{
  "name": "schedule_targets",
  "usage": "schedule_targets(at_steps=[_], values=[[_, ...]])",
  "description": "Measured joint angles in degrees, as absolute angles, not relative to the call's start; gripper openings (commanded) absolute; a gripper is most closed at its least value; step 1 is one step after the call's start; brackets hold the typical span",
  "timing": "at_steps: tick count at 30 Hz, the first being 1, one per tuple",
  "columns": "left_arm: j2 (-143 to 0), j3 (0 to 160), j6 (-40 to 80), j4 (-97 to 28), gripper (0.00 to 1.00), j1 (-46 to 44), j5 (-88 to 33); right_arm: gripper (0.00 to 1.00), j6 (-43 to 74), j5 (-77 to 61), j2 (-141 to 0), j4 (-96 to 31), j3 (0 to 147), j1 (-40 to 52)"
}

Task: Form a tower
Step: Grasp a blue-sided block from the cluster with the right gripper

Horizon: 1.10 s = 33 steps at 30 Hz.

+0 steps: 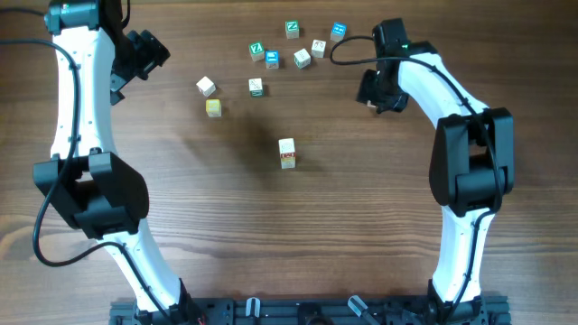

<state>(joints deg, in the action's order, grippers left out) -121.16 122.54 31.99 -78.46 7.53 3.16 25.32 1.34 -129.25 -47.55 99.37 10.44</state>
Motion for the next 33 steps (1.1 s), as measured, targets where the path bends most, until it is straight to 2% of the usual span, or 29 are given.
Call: schedule_targets(at_steps=[2, 9, 11, 12, 23, 25, 29, 31, 33], values=[[-121.16, 122.54, 31.99, -78.46, 1.0, 7.53, 3.16, 0.5, 24.93, 1.34, -129.25, -47.48, 99.7, 10.44], [-121.16, 122.54, 31.97, -78.46, 1.0, 7.53, 3.16, 0.5, 23.64, 1.34, -129.25, -47.31, 99.79, 10.44], [-121.16, 122.54, 31.99, -78.46, 1.0, 7.51, 3.16, 0.47, 22.57, 1.34, -129.25, -46.83, 99.79, 10.44], [-121.16, 122.54, 31.99, -78.46, 1.0, 7.53, 3.16, 0.41, 22.37, 1.34, -129.25, -46.59, 99.79, 10.44], [-121.16, 122.54, 31.99, -78.46, 1.0, 7.53, 3.16, 0.41, 20.45, 3.77, -129.25, -46.02, 99.79, 10.44], [-121.16, 122.54, 31.99, -78.46, 1.0, 7.53, 3.16, 0.38, 20.18, 4.16, -129.25, -46.02, 99.79, 10.44], [-121.16, 122.54, 31.97, -78.46, 1.0, 7.51, 3.16, 0.38, 19.79, 4.36, -129.23, -46.44, 99.81, 10.44], [-121.16, 122.54, 31.99, -78.46, 1.0, 7.53, 3.16, 0.29, 19.79, 4.38, -129.23, -46.7, 99.81, 10.44], [-121.16, 122.54, 31.97, -78.46, 1.0, 7.53, 3.16, 0.3, 19.62, 4.56, -129.19, -46.76, 99.81, 10.44]])
